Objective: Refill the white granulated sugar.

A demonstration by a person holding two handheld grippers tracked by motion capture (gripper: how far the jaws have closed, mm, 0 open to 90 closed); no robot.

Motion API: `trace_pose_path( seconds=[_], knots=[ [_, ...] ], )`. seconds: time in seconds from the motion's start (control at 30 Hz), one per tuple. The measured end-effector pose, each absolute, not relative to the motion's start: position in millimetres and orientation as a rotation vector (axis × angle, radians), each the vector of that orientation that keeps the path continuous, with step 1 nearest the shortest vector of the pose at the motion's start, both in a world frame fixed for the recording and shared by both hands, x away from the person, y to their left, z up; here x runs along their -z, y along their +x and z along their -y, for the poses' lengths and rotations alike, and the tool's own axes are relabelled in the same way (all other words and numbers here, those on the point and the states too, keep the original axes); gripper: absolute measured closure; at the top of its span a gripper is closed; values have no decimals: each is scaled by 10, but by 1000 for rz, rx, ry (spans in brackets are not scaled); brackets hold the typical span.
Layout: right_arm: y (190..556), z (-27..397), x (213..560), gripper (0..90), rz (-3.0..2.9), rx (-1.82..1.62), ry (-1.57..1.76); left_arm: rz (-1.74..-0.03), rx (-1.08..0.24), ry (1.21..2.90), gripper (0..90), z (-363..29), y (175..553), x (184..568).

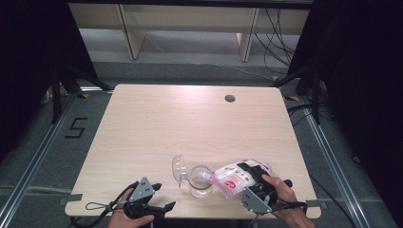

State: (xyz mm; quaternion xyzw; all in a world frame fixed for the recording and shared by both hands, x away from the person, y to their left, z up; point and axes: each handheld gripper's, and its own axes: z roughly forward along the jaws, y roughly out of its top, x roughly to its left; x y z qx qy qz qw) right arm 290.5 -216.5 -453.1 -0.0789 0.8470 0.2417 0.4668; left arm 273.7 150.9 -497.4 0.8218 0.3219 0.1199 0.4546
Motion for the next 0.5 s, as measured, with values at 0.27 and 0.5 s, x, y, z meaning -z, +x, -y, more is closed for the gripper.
trace_pose_path(
  seconds=[0.27, 0.5],
  knots=[
    [2924, 2164, 4512, 490, -2076, -568, -216, -793, -297, 2031, 201, -1511, 2737, 4974],
    [2992, 2137, 4469, 492, -2044, -502, -338, -810, -295, 2018, 201, -1502, 2733, 4974]
  ],
)
